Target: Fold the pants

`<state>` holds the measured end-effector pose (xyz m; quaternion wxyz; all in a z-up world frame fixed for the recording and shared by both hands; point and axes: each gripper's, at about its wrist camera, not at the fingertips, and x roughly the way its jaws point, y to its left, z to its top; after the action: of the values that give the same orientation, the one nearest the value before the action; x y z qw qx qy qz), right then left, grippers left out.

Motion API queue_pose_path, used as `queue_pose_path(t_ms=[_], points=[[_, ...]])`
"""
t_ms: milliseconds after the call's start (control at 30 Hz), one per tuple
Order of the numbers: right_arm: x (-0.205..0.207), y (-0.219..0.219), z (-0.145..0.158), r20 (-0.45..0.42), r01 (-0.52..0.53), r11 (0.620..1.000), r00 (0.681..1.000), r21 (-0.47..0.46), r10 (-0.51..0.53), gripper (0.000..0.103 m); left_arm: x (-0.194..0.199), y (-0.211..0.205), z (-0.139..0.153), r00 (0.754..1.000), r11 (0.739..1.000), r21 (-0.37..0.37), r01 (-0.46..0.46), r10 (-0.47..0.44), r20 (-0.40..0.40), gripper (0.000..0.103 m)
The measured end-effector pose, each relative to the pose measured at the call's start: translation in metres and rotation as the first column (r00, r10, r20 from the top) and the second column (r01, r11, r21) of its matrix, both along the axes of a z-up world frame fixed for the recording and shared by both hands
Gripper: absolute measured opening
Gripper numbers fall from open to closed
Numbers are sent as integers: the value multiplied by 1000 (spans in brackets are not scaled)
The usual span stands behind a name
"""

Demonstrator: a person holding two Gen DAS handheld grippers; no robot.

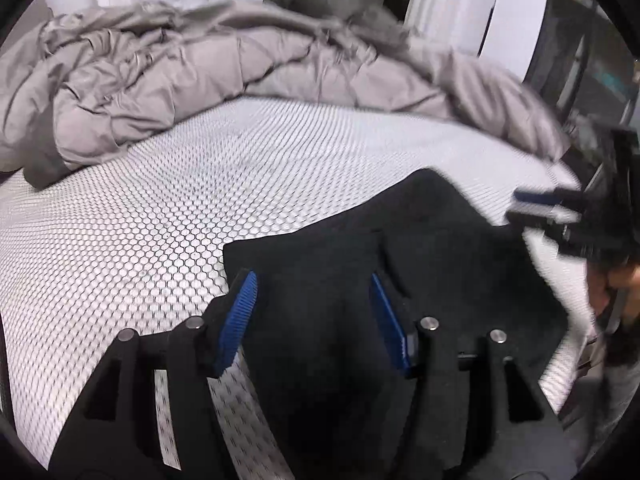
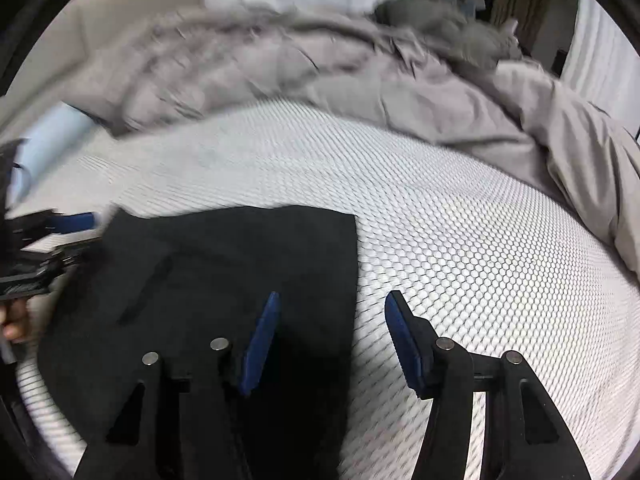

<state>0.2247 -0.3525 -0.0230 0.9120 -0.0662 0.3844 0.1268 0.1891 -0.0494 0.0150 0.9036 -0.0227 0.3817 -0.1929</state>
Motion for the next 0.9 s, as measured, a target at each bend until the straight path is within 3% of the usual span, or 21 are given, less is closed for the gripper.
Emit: queue_pose_path(t_ms=[100, 167, 233, 333, 433, 533, 633, 733, 833, 900], points=[[-8, 31, -16, -46, -120, 992, 992, 37, 122, 57, -17, -18, -10, 997, 998, 15, 67, -66, -31, 55], [-9, 56, -46, -118, -148, 987, 983, -63, 140, 55, -20, -26, -31, 991, 993, 62, 95, -89, -100, 55], [-14, 63, -64, -120, -168, 973, 981, -156, 150, 50, -31, -23, -36, 993, 993, 78, 92, -85, -85, 55], [-28, 47, -54, -96, -147, 979, 986, -139, 134, 49, -50, -11, -31, 997, 994, 103, 36, -28, -78, 57], [-55, 48, -38, -37, -110, 985, 994, -134, 105, 51, -78, -5, -24, 998, 997, 68, -32, 36, -61, 57], [-68, 69, -40, -60, -208, 978, 976, -9, 207, 52, -100, -24, -11, 999, 998, 30, 48, -47, -22, 58], [-60, 94, -64, -115, -245, 960, 966, -136, 230, 52, -103, -48, -30, 990, 983, 135, 126, -117, -73, 58], [-67, 66, -59, -113, -190, 966, 979, -178, 171, 52, -121, -35, -31, 989, 974, 171, 147, -138, -60, 68], [-78, 17, -44, -89, -116, 987, 990, -112, 107, 52, -124, -7, -33, 991, 984, 149, 93, -78, -105, 84], [-83, -13, -38, -77, -22, 997, 997, -75, 16, 67, -124, 14, -32, 989, 995, 75, 61, -50, -139, 84]])
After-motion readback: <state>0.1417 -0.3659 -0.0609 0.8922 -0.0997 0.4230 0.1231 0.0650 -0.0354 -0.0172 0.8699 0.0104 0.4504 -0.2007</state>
